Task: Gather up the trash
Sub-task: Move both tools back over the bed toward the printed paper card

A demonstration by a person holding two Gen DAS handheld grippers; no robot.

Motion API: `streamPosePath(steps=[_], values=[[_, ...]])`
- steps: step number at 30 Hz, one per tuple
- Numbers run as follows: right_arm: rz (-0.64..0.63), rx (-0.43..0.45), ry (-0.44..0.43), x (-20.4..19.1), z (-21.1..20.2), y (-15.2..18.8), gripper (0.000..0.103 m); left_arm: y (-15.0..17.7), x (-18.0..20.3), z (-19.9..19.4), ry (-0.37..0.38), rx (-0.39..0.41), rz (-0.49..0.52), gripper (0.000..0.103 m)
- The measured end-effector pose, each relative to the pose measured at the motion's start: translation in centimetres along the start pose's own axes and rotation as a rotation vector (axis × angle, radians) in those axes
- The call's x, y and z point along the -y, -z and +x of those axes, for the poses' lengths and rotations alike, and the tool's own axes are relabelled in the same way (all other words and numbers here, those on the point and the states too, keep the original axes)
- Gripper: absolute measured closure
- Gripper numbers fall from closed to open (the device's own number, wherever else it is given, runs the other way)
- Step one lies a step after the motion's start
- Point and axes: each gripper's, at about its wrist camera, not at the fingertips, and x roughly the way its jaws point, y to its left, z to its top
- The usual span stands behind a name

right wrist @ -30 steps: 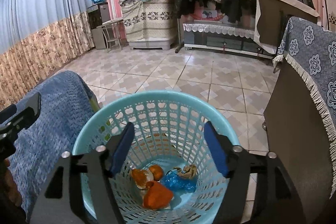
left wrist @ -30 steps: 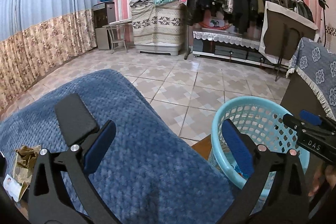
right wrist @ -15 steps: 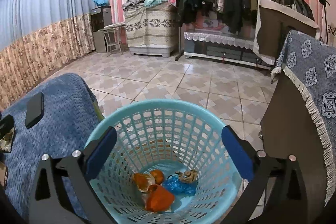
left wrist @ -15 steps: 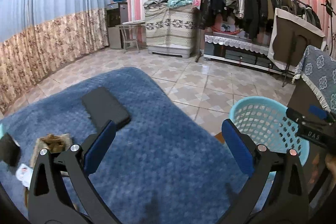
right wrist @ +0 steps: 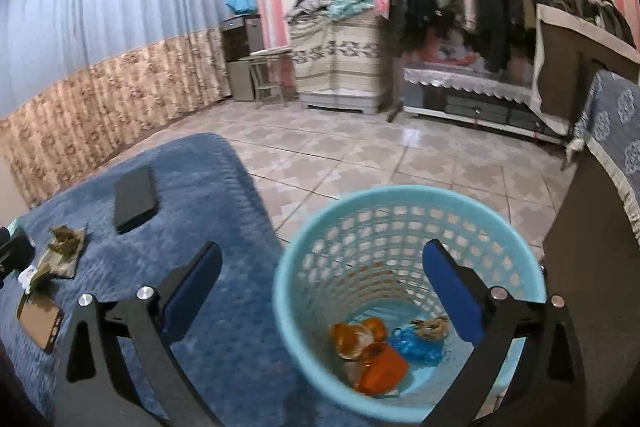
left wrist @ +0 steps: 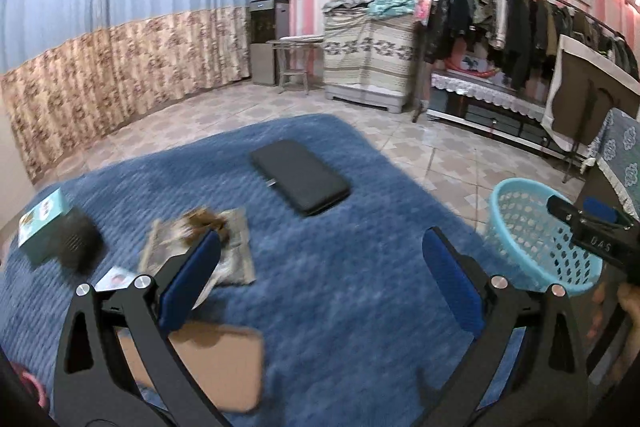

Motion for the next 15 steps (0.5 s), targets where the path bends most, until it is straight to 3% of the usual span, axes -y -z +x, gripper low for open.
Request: streamPosePath(steps=[8, 15], values=[[-0.064, 0.034, -0.052, -3.3, -1.8, 0.9, 0.005, 3.6, -6.3, -2.5, -0.090, -0.021, -0.071, 0.005], [-0.146, 0.007, -0.073, -6.3, -1.8, 2.4, 0.005, 6.5, -11.6, -2.8, -0.150, -0.066, -0.124, 0.005]])
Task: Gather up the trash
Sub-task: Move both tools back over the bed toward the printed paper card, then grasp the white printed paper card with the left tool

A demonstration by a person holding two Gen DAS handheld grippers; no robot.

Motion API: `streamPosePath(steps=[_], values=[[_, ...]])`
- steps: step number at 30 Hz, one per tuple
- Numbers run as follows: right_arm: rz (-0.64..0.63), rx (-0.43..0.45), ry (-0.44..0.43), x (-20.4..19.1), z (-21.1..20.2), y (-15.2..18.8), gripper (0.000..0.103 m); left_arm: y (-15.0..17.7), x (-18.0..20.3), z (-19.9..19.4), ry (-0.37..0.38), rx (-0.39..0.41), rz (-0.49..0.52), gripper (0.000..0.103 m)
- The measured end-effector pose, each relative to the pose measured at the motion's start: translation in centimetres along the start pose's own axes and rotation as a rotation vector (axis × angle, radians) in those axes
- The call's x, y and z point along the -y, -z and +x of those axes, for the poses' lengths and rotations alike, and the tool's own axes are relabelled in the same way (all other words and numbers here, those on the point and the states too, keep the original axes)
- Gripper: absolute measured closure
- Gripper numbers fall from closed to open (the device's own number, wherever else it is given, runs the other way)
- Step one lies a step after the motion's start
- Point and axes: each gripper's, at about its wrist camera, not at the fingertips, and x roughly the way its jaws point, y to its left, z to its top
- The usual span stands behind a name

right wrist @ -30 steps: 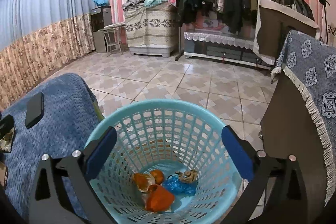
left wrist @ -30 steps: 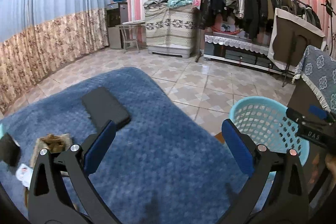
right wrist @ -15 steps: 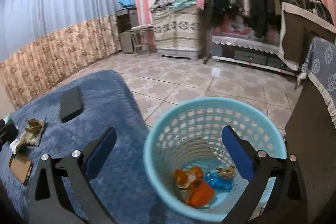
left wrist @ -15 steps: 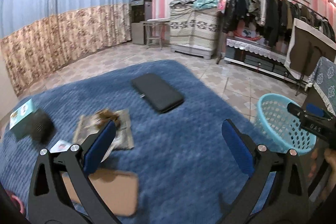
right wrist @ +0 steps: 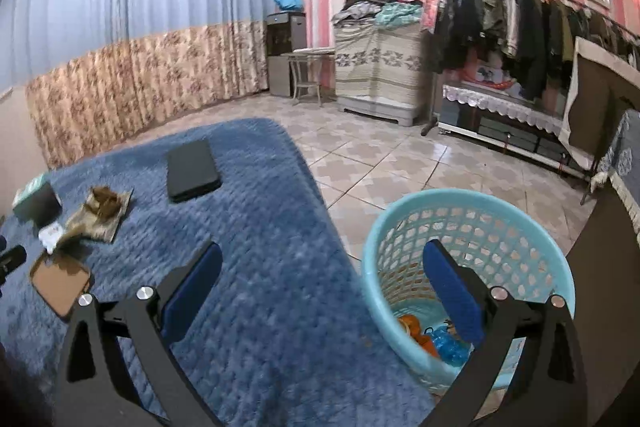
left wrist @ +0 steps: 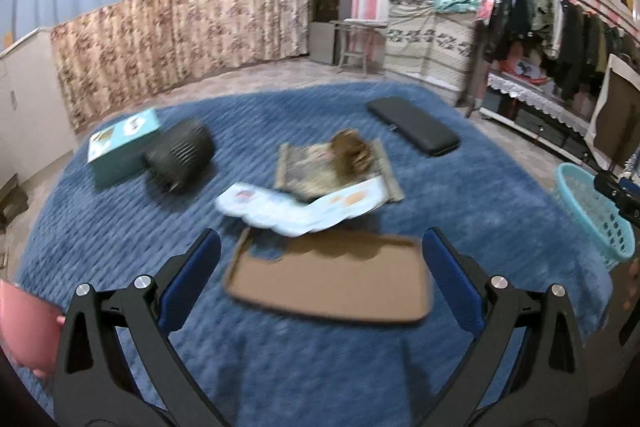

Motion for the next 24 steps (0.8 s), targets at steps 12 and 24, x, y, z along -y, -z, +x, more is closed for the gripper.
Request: streamPosePath(steps=[12, 24], values=[[-0.138, -0.046, -0.009, -3.6, 1.0, 1.2, 0.005, 1.3, -5.7, 2.5, -0.027, -0.078, -0.078, 0.005], [-0.183, -0.085, 0.006, -4.5, 2.2, 1.6, 0.005, -2.7, -7.0, 7.2, -0.012, -0.101, -0.072, 0.006]])
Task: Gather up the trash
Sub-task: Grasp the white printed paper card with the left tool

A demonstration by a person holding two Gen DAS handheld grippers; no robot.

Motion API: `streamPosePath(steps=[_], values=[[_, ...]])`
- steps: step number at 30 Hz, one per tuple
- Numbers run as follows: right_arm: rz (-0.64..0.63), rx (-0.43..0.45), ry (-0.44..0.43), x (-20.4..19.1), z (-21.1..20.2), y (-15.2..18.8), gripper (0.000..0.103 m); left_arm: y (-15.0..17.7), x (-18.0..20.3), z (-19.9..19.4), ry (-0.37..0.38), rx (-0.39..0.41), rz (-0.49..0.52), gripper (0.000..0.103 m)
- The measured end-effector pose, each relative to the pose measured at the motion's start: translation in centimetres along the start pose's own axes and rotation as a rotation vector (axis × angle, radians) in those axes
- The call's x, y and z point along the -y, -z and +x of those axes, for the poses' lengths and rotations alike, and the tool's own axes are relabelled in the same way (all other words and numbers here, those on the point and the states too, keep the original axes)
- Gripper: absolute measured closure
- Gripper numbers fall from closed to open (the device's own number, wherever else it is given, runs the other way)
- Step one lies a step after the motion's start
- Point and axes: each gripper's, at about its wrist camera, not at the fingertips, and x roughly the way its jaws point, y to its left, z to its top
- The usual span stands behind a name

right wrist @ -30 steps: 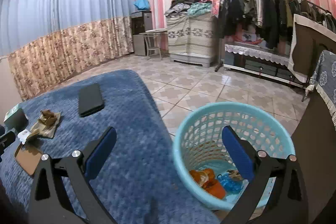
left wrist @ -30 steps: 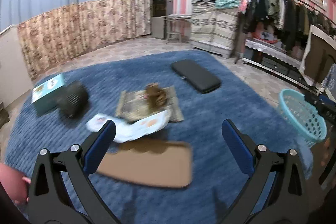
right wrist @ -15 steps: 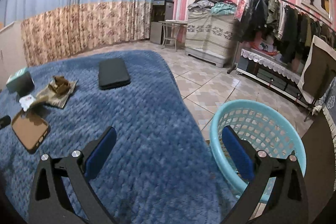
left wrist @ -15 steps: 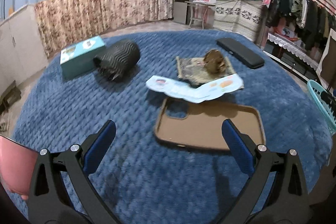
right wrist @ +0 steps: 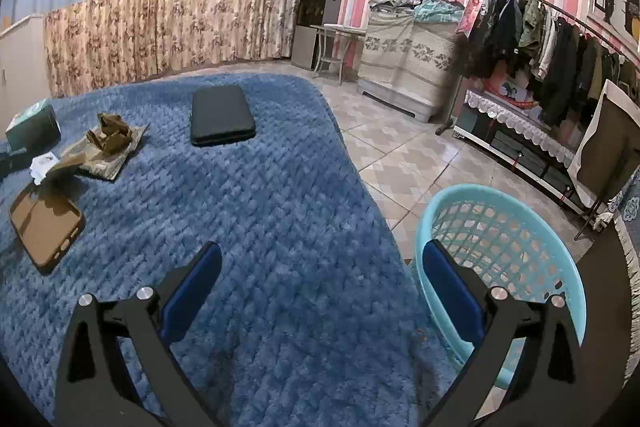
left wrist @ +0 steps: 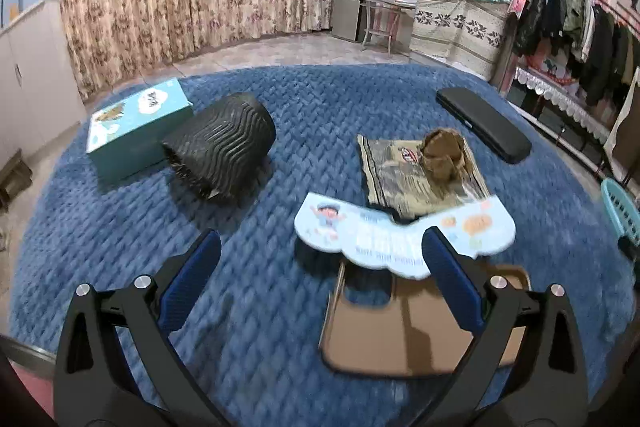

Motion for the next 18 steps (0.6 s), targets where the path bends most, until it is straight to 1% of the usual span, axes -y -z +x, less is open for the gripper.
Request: streamPosePath(steps=[2, 5, 7, 8, 9, 10, 13, 16, 18], values=[[-0.015, -0.003, 0.008, -0.2, 0.1, 0.0, 0.005, -0.5, -0.1, 1.3, 0.019, -0.032, -0.007, 0.008], [-0.038, -0.006, 0.016, -0.6, 0.3, 0.1, 0.005, -0.7, 0.2, 3.1, 0.027, -0.090, 0.008, 0.018], [-0.048, -0.010, 0.014, -0.8, 0.3, 0.1, 0.005, -0.7, 0.4, 4.2, 0.055, -0.130, 0.013, 0.027], [-0.052, -0.012, 0.013, -0.9, 0.4, 0.2, 0.005, -0.7, 0.3, 4.4, 0.065, -0.135, 0.009, 0.028], [-0.057, -0.015, 0.014, -1.0, 0.5, 0.2, 0.005, -0.6, 0.2, 4.5, 0.071, -0.132, 0.004, 0.032], [-0.060, -0.017, 0.015, -1.1, 0.5, 0.3, 0.005, -0.7, 0.3, 4.5, 0.075, -0.128, 0.005, 0.041], [-0.066, -0.024, 0.018, -1.3, 0.7, 0.4, 0.005, -0.8, 0.5, 4.5, 0.083, -0.122, 0.012, 0.058], [-0.069, -0.030, 0.020, -1.5, 0.9, 0.6, 0.005, -1.1, 0.5, 3.7, 0.092, -0.091, 0.003, 0.075], [-0.073, -0.034, 0.020, -1.6, 0.9, 0.7, 0.005, -1.5, 0.4, 2.9, 0.103, -0.069, -0.009, 0.082]])
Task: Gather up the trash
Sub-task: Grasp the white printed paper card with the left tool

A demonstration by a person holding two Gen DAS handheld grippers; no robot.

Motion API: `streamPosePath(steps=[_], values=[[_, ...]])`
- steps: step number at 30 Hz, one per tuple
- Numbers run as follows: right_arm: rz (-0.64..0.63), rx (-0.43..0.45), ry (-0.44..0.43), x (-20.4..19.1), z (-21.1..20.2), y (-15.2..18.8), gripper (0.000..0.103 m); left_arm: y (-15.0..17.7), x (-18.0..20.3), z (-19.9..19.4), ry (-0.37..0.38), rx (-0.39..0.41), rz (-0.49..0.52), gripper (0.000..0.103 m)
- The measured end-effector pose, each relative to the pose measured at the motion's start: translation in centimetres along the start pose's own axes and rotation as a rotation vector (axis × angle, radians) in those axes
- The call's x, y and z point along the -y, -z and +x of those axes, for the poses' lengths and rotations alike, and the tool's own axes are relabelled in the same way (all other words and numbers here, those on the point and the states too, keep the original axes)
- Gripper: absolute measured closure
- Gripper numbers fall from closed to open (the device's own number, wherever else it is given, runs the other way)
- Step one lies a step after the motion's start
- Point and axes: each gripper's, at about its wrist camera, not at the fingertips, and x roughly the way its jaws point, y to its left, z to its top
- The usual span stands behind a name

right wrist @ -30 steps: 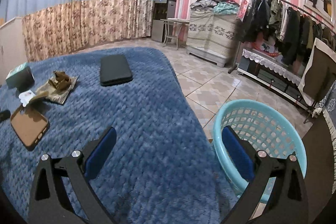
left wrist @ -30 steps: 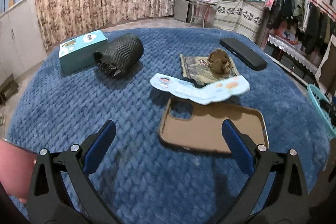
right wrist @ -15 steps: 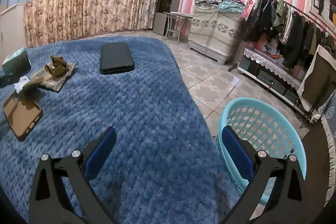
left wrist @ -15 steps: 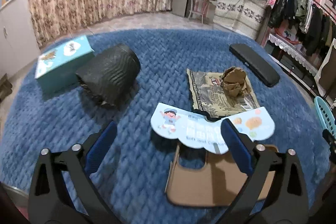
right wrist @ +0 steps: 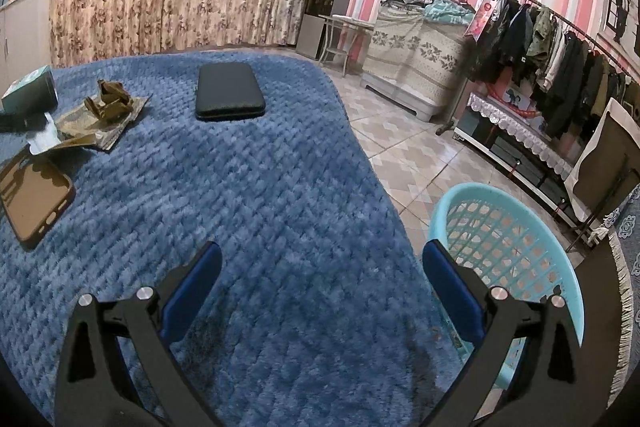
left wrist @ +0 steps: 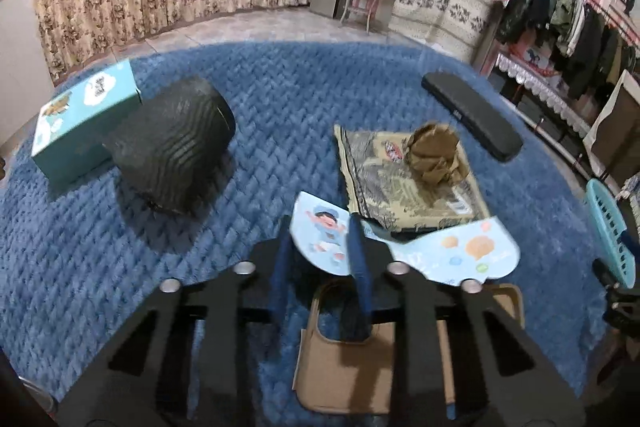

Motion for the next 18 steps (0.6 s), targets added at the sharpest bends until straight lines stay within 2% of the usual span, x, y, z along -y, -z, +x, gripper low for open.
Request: streamPosePath(steps=[4, 9, 11, 18], values=[[-0.010, -0.002, -0.004, -0.4, -0.1, 0.0, 0.005, -0.2, -0.3, -2.5, 0.020, 0.056, -0.021, 0.092], [0.009, -0.002, -0.053, -1.1, -0.1, -1.2, 0.005, -0.6, -0.5, -6.4, 0.005, 0.139, -0.024, 0.097], [0.008, -0.006, -0.076, -1.9, 0.1, -2.0, 0.005, -0.9, -0.7, -7.9, -0.018, 0.173, -0.009, 0.098], [-0.023, 0.017, -0.176, -7.6, 0.9, -5.3, 0.005, -1.6, -3.0, -12.5, -0.170, 0.255, 0.047, 0.101]])
